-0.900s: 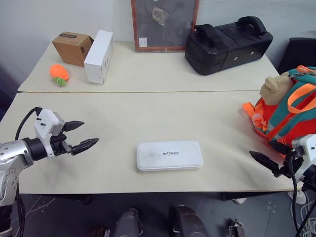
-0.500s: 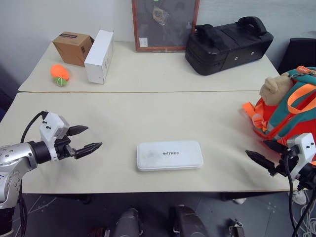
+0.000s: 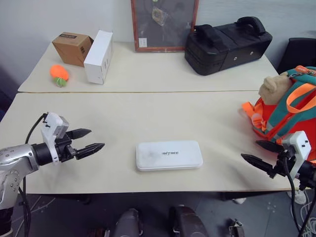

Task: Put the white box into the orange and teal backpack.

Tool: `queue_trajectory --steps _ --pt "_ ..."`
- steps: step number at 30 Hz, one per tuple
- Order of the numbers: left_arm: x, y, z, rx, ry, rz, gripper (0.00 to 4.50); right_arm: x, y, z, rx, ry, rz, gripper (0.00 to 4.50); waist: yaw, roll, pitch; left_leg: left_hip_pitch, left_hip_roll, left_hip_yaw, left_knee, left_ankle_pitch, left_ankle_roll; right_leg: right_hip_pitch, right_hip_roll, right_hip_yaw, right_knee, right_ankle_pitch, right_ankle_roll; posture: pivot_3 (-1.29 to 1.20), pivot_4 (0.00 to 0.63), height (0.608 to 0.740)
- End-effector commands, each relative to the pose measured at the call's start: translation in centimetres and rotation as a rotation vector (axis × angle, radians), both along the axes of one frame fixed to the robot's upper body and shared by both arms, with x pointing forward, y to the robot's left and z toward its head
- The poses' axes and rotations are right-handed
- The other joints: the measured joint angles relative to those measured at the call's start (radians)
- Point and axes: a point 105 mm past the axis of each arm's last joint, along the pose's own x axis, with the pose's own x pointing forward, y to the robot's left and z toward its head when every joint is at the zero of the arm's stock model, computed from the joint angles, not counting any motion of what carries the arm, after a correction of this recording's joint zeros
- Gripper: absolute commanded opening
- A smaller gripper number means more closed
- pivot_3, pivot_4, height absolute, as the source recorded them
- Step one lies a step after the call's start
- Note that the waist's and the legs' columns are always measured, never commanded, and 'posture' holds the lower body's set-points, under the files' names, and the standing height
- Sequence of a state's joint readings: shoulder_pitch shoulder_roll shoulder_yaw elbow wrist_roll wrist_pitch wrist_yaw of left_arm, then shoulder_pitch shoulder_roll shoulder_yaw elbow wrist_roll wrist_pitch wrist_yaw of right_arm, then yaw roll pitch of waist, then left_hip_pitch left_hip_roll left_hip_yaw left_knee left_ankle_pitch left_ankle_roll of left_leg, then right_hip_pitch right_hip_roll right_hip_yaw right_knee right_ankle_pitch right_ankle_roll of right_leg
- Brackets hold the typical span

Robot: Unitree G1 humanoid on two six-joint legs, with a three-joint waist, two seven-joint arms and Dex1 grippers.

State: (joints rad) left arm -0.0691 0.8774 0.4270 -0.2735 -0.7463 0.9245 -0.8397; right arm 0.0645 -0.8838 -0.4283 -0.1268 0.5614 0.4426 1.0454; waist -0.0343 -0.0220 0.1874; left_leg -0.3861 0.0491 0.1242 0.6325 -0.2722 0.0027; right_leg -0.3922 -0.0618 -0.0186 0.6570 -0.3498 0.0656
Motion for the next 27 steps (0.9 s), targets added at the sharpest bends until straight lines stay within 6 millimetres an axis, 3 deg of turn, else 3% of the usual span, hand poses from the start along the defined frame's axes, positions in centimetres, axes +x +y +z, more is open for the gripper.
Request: queue_trajectory --steps 1,4,7,10,13,20,26,27 --pt "-0.7 -0.5 0.3 -0.074 0.082 0.002 4.50 0.2 1.1 1.8 -0.009 -0.009 0.115 3.95 0.001 0.000 0.000 0.000 0.000 0.000 0.000 0.000 0.000 0.000 0.000 0.000 0.000 0.000 0.000 0.00 0.150 0.740" --pt "-1.5 -1.9 1.6 -0.189 0.112 -0.070 4.30 0.2 1.9 2.1 -0.043 0.005 0.203 2.99 0.004 0.000 0.000 0.000 0.000 -0.001 0.000 0.000 0.000 0.000 0.000 0.000 0.000 0.000 0.000 0.00 0.150 0.740" --pt "-1.7 -2.6 1.7 -0.222 0.150 -0.089 3.63 0.5 2.8 2.2 -0.066 0.008 0.276 2.03 0.007 -0.001 0.000 -0.001 0.000 -0.002 0.001 0.000 -0.001 0.000 0.000 -0.001 0.000 0.000 0.000 0.00 0.150 0.740" --pt "-1.3 -2.7 1.3 -0.260 0.212 -0.061 2.65 1.0 3.5 2.1 -0.102 0.009 0.340 0.91 0.006 -0.001 0.000 -0.001 -0.001 -0.002 0.003 0.000 0.000 0.001 0.000 -0.001 0.001 0.000 0.000 0.00 0.150 0.740" --pt "-0.9 -2.7 0.7 -0.350 0.315 -0.031 2.64 1.1 3.9 1.3 -0.151 0.017 0.395 0.03 0.006 -0.001 0.000 0.000 0.000 -0.002 0.004 0.000 0.000 0.001 0.000 -0.001 0.002 0.000 0.000 0.00 0.150 0.740" --pt "-1.5 -3.7 -1.4 -0.414 0.573 -0.081 2.64 2.2 5.0 -0.7 -0.255 0.019 0.511 0.03 0.003 -0.002 0.001 -0.001 0.000 -0.001 0.004 0.003 -0.006 0.000 0.000 -0.001 0.002 0.000 0.000 0.00 0.150 0.740" --pt "-0.4 -5.0 -2.6 -0.394 0.631 -0.082 2.64 2.8 6.1 -1.2 -0.284 -0.011 0.552 0.03 0.006 -0.002 0.001 -0.001 0.000 -0.002 0.007 0.003 -0.007 0.000 0.000 -0.001 0.003 0.000 0.000 0.00 0.150 0.740" --pt "-0.3 -5.2 -2.8 -0.384 0.634 -0.080 2.82 2.9 6.2 -1.3 -0.287 -0.015 0.551 0.01 0.006 -0.002 0.001 -0.001 0.000 -0.002 0.008 0.003 -0.007 0.000 0.000 -0.001 0.003 0.000 0.000 0.00 0.150 0.740"
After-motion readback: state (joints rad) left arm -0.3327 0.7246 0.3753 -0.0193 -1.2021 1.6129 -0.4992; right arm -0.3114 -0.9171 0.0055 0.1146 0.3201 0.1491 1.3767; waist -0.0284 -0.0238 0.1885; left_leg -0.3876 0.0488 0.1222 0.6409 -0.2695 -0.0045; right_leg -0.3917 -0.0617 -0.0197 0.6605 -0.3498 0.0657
